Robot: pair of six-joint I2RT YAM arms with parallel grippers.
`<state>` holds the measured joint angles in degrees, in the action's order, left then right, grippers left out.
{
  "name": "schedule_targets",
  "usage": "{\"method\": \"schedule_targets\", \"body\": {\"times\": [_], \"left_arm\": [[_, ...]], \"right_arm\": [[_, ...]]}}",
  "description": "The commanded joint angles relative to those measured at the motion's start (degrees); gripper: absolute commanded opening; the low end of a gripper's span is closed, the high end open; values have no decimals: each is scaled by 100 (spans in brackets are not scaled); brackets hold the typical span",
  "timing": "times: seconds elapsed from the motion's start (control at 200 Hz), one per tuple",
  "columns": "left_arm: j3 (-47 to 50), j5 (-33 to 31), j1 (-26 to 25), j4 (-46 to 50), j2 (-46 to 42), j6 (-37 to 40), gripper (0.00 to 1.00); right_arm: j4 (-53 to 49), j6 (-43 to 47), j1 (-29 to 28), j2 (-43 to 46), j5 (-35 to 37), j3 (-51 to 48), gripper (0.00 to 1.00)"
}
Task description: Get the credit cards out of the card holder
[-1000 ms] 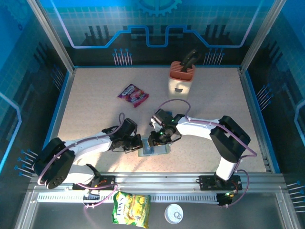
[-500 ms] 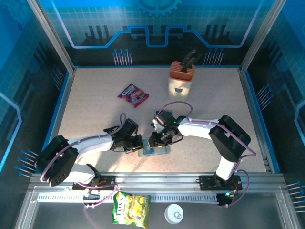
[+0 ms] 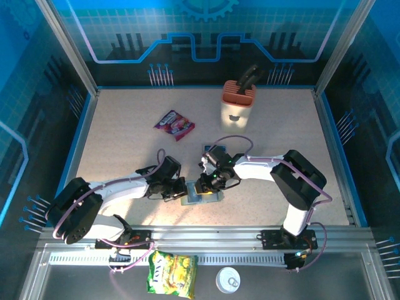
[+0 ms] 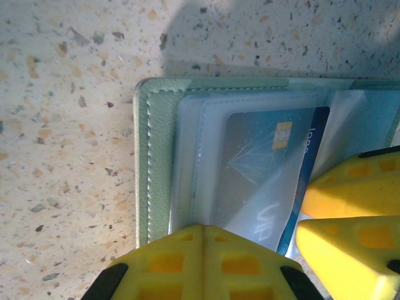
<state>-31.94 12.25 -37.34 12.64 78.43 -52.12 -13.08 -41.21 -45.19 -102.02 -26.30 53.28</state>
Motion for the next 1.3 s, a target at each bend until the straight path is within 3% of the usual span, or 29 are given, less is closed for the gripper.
{"method": "schedule_targets", "body": {"times": [0.0,0.21,0.385,0.725,1.296], "left_arm": [[85,-61,-16,159,32,37,0],[65,-59,-19,169,73,43,0],[56,-46,-16,186,110,44,0],[65,-37,-16,168,137,17,0],[64,-31,-17,190,207,26,0]], "right_arm": [[113,-86,61,-169,-161,-96,29],[192,-139,75,-161,-244,-111,28],[-326,54,73,-221,103,27,28],[469,-294,107,-77,-509,-181,28],[706,-401,213,292,-646,-255,20]]}}
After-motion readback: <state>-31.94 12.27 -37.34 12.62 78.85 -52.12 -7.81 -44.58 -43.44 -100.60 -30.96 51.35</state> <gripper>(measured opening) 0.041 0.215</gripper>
